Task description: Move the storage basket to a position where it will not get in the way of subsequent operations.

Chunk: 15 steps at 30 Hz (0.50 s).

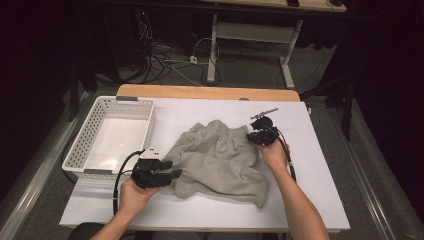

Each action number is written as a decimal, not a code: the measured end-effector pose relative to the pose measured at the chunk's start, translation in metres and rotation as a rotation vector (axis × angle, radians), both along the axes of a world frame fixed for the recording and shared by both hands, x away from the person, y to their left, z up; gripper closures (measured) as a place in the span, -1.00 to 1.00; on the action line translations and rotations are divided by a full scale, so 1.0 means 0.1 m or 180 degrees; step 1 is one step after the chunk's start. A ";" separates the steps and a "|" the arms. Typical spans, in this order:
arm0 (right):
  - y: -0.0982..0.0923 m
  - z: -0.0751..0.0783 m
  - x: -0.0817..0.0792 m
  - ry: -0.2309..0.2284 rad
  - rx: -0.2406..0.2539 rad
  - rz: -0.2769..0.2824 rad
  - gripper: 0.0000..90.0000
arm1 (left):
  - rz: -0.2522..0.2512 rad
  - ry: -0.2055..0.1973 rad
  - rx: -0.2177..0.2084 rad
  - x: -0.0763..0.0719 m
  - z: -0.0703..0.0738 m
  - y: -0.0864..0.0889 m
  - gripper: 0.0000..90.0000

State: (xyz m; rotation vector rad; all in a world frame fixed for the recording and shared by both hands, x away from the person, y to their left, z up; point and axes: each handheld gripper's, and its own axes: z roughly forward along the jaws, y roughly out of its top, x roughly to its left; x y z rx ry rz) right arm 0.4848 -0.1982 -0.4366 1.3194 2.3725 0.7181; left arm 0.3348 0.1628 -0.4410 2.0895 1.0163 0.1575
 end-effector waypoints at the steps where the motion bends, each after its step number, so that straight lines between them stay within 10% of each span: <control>1: -0.01 0.02 0.03 -0.0025 -0.0006 -0.0026 0.88 | -0.0001 0.0000 0.0001 0.00 0.00 0.00 0.08; 15: -0.09 0.18 0.38 -0.0093 -0.0084 -0.0374 0.86 | -0.0014 -0.0021 0.0014 -0.01 0.00 -0.01 0.08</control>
